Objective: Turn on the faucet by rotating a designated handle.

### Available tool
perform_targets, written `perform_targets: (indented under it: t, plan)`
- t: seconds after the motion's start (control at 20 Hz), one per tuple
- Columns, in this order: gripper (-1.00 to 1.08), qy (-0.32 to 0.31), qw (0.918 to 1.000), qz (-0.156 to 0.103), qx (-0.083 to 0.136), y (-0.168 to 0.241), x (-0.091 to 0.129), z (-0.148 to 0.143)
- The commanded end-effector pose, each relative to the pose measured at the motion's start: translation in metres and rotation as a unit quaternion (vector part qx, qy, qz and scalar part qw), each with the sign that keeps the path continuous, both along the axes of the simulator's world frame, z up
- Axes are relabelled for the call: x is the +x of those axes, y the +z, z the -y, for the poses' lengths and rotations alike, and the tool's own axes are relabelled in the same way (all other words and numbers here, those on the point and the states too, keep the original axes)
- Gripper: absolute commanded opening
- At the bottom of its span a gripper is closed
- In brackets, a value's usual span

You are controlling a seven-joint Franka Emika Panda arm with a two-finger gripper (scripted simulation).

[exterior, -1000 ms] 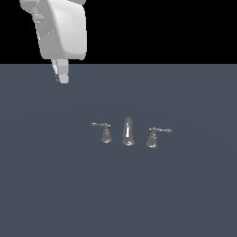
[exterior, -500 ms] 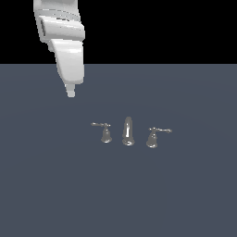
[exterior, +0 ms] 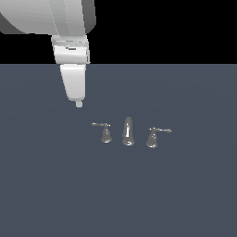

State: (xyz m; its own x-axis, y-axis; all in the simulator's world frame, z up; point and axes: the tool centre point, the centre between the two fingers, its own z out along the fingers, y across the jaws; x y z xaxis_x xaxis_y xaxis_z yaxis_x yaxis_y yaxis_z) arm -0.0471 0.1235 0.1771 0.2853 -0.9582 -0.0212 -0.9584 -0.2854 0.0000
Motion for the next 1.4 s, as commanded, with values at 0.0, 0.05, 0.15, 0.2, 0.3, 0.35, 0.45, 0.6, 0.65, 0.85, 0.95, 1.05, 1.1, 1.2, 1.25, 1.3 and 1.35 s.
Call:
perform_targets:
  t: [0.0, 0.05, 0.15, 0.2, 0.3, 0.35, 0.45, 0.6, 0.65, 0.85, 0.95, 1.05, 1.1, 1.2, 1.25, 1.3, 1.35]
  plan:
    - [-1.0, -0.026, 0.9997, 0.0, -0.002, -0.012, 0.01, 0.003]
    - [-1.0, -0.036, 0.9993, 0.0, -0.002, -0.016, 0.014, 0.004]
    - [-1.0, -0.058, 0.9983, 0.0, -0.003, -0.026, 0.023, 0.007]
    - [-1.0, -0.069, 0.9976, 0.0, -0.004, -0.031, 0.027, 0.009]
    - [-1.0, -0.093, 0.9956, 0.0, -0.006, -0.042, 0.036, 0.014]
    - [-1.0, -0.105, 0.9945, 0.0, -0.006, -0.047, 0.04, 0.016]
    - [-1.0, -0.127, 0.9919, 0.001, -0.008, -0.057, 0.048, 0.02]
    - [-1.0, -0.158, 0.9874, 0.001, -0.009, -0.07, 0.059, 0.027]
    - [-1.0, -0.167, 0.9859, 0.001, -0.01, -0.074, 0.063, 0.03]
    - [-1.0, -0.2, 0.9798, 0.001, -0.011, -0.088, 0.074, 0.038]
    - [-1.0, -0.212, 0.9772, 0.001, -0.011, -0.093, 0.078, 0.042]
    - [-1.0, -0.221, 0.9752, 0.001, -0.011, -0.097, 0.081, 0.044]
    - [-1.0, -0.225, 0.9744, 0.001, -0.011, -0.098, 0.082, 0.045]
    - [-1.0, -0.229, 0.9732, 0.001, -0.011, -0.1, 0.084, 0.047]
    - [-1.0, -0.231, 0.973, 0.001, -0.011, -0.101, 0.084, 0.047]
    - [-1.0, -0.231, 0.9729, 0.001, -0.011, -0.101, 0.084, 0.047]
    - [-1.0, -0.231, 0.9729, 0.001, -0.011, -0.101, 0.084, 0.047]
